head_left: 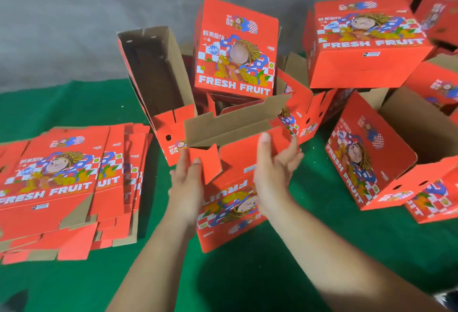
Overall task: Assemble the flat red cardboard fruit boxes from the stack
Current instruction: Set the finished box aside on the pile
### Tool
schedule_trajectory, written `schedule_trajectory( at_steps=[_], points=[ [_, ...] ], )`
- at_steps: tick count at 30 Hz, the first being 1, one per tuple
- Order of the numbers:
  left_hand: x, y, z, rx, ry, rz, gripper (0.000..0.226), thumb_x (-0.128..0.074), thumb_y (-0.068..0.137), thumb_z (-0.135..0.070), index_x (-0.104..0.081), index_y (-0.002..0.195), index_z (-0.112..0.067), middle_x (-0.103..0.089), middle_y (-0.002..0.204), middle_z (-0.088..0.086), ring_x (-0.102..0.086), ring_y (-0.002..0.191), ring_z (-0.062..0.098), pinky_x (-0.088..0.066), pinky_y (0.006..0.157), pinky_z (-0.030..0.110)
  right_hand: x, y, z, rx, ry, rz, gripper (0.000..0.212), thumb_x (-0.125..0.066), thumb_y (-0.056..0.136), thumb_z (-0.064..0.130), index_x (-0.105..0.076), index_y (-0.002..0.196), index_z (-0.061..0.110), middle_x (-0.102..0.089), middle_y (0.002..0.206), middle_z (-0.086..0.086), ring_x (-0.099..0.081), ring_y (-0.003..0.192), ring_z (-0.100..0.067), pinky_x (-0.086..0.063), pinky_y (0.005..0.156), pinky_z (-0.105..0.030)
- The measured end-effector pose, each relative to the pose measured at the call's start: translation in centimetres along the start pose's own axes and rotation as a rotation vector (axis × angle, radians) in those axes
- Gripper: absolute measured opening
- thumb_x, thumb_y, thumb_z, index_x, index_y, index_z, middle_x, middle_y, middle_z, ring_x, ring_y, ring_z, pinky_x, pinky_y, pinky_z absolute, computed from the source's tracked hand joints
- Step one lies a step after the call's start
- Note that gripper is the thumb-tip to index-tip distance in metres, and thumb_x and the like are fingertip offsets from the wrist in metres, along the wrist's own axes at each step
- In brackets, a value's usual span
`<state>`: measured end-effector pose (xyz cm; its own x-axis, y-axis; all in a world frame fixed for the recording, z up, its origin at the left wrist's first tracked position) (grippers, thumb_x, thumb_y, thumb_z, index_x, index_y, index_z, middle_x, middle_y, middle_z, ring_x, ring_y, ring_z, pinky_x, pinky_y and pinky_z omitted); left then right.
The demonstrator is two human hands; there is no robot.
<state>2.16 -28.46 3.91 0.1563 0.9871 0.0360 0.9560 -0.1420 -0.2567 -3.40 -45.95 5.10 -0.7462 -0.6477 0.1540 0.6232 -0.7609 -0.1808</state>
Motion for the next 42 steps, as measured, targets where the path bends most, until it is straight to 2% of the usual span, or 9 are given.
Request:
schedule_trajectory(
  at_steps=[5,8,10,13,22,28,34,38,42],
  points=[
    [-3.3,-2.1,-0.2,0.021,-0.161,0.108,0.043,-0.039,0.110,-0.044,-0.031,0.151,-0.055,-0.062,0.135,-0.021,-0.063,0.122,-0.003,-0.053,0.097,0.023,-4.2,-3.6,0.0,0.006,0.110,0.339,0.109,-0.054,0.037,0.108,0.006,0.125,0.089,-0.005,0.172,0.018,-0.014,0.158,-0.013,-0.022,0.126,-0.053],
    [-3.1,-2.5,0.4,0.021,-0.160,0.196,0.045,-0.046,0.106,-0.052,-0.043,0.151,-0.049,-0.070,0.126,-0.023,-0.069,0.106,-0.007,-0.055,0.084,0.019,-4.3,-3.5,0.5,0.129,0.171,0.397,0.097,-0.053,0.043,0.108,-0.005,0.126,0.091,-0.014,0.153,0.052,-0.019,0.145,0.018,-0.024,0.121,-0.028],
    [-4.3,-3.7,-0.1,0.021,-0.141,0.269,0.044,-0.045,0.105,-0.053,-0.054,0.146,-0.040,-0.070,0.132,-0.013,-0.067,0.118,0.004,-0.052,0.103,0.033,-4.3,-3.9,0.1,0.224,0.140,0.451,0.091,-0.058,0.064,0.095,-0.012,0.141,0.079,-0.022,0.154,0.049,-0.026,0.139,0.022,-0.027,0.118,-0.019],
    [-5.7,-5.1,-0.8,-0.100,-0.035,0.339,0.040,-0.045,0.106,-0.047,-0.058,0.142,-0.034,-0.065,0.139,0.001,-0.057,0.135,0.025,-0.040,0.117,0.054,-4.2,-5.4,0.0,0.280,0.129,0.588,0.093,-0.069,0.075,0.071,-0.038,0.150,0.025,-0.052,0.132,-0.001,-0.052,0.117,-0.015,-0.044,0.114,-0.051],
    [-6.5,-5.1,0.5,-0.081,-0.096,0.254,0.055,-0.061,0.073,-0.078,-0.051,0.126,-0.067,-0.046,0.132,-0.012,-0.046,0.136,0.010,-0.041,0.117,0.045,-0.5,-5.9,-0.3,0.201,0.541,0.404,0.037,-0.061,0.080,0.036,-0.073,0.114,0.029,-0.073,0.114,-0.022,-0.069,0.109,-0.048,-0.052,0.096,-0.071],
    [-6.3,-4.9,1.7,-0.162,-0.163,0.217,0.056,-0.068,0.074,-0.071,-0.043,0.123,-0.065,-0.038,0.129,-0.001,-0.055,0.116,-0.010,-0.055,0.093,0.019,0.8,-5.5,-1.4,0.138,0.605,0.331,0.012,-0.071,0.070,0.042,-0.079,0.077,0.037,-0.077,0.081,0.002,-0.076,0.082,-0.017,-0.061,0.074,-0.036],
    [1.2,-0.7,1.0,-0.272,-0.087,-0.078,0.080,-0.067,0.076,-0.065,-0.032,0.147,-0.049,-0.043,0.150,-0.005,-0.051,0.128,-0.001,-0.044,0.103,0.023,6.2,-0.4,0.6,0.180,0.492,0.277,0.007,-0.079,0.076,0.033,-0.083,0.081,0.032,-0.077,0.082,0.003,-0.070,0.073,-0.014,-0.056,0.074,-0.034],
    [5.9,2.4,0.4,-0.335,-0.160,-0.166,0.037,-0.065,0.095,-0.051,-0.053,0.120,-0.076,-0.056,0.122,-0.050,-0.052,0.120,-0.022,-0.043,0.106,0.029,12.3,3.0,0.9,0.205,0.418,0.147,0.031,-0.066,0.095,0.044,-0.080,0.079,0.021,-0.073,0.077,0.004,-0.065,0.062,-0.010,-0.056,0.062,-0.027],
    [7.4,3.7,2.1,-0.286,-0.107,-0.069,0.103,-0.065,0.077,-0.084,-0.022,0.161,-0.044,-0.039,0.148,-0.043,-0.038,0.141,-0.014,-0.030,0.120,0.029,14.7,5.6,0.3,0.217,0.265,0.006,0.045,-0.064,0.090,0.051,-0.055,0.058,0.021,-0.037,0.048,0.015,-0.027,0.043,-0.003,-0.024,0.043,-0.016]
  ],
)
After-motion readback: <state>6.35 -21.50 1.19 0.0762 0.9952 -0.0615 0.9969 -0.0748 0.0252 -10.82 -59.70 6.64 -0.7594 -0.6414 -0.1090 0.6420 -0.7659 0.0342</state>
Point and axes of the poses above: each hand's wrist, its own y-axis towards the middle knuckle, its own x-axis out of the back of the hand, z = x × y, the point moved 6 cm from there along y, towards the middle knuckle
